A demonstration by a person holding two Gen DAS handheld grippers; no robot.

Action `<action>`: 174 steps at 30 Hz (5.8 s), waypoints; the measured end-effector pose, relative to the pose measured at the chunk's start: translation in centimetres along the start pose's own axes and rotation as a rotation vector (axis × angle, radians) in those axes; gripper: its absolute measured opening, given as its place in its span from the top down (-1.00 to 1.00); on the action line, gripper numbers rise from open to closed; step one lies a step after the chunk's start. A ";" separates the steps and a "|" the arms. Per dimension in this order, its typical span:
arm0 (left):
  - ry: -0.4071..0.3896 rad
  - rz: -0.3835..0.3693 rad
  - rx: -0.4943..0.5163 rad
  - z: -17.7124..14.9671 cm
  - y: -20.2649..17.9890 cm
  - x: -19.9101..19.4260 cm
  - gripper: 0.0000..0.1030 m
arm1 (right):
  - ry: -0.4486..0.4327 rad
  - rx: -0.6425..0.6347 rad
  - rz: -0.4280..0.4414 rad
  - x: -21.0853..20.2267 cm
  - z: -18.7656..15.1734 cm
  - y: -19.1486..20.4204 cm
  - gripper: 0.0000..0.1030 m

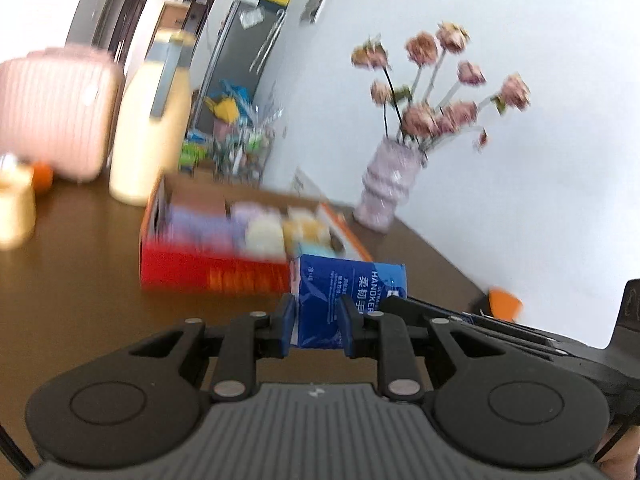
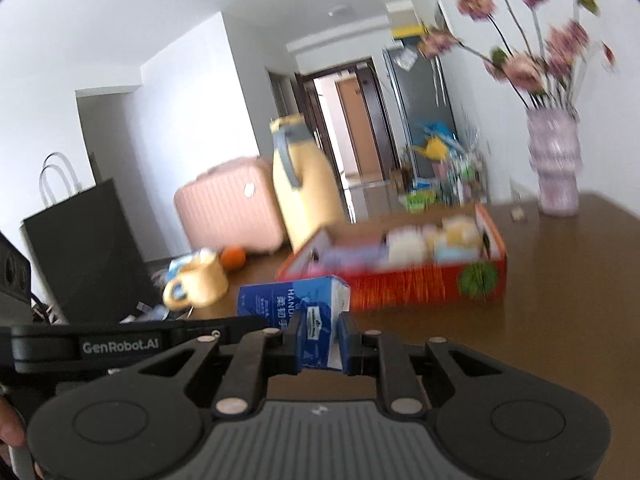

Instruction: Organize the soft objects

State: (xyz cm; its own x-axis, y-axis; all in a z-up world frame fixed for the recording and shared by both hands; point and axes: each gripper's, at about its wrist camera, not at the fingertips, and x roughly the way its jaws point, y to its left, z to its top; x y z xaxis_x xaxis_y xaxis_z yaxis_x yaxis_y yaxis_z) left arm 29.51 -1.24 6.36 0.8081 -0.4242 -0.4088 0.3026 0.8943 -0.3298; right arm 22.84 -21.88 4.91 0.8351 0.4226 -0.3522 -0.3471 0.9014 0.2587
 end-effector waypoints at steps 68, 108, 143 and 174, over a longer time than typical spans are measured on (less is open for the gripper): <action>-0.176 0.397 0.142 -3.6 1.0 -3.1 -1.00 | -0.115 -0.146 -0.307 1.6 4.0 -6.6 -0.84; -0.166 0.489 0.204 -20.5 -3.1 -21.5 -1.00 | -0.074 -0.110 -0.227 -16.5 -16.8 4.4 -0.85; -0.165 0.479 0.210 -20.6 -3.0 -21.5 -1.00 | -0.088 -0.093 -0.232 -16.4 -16.7 4.2 -0.97; -0.161 0.481 0.208 -20.7 -3.0 -21.5 -1.00 | -0.086 -0.098 -0.235 -16.3 -17.0 4.4 -1.00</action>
State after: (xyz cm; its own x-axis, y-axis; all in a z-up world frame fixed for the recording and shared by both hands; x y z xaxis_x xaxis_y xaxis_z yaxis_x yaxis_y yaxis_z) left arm 0.81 2.19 -1.45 0.9422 0.0517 -0.3311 -0.0392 0.9983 0.0443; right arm 0.42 -23.22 -3.54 0.9292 0.1951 -0.3139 -0.1757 0.9804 0.0893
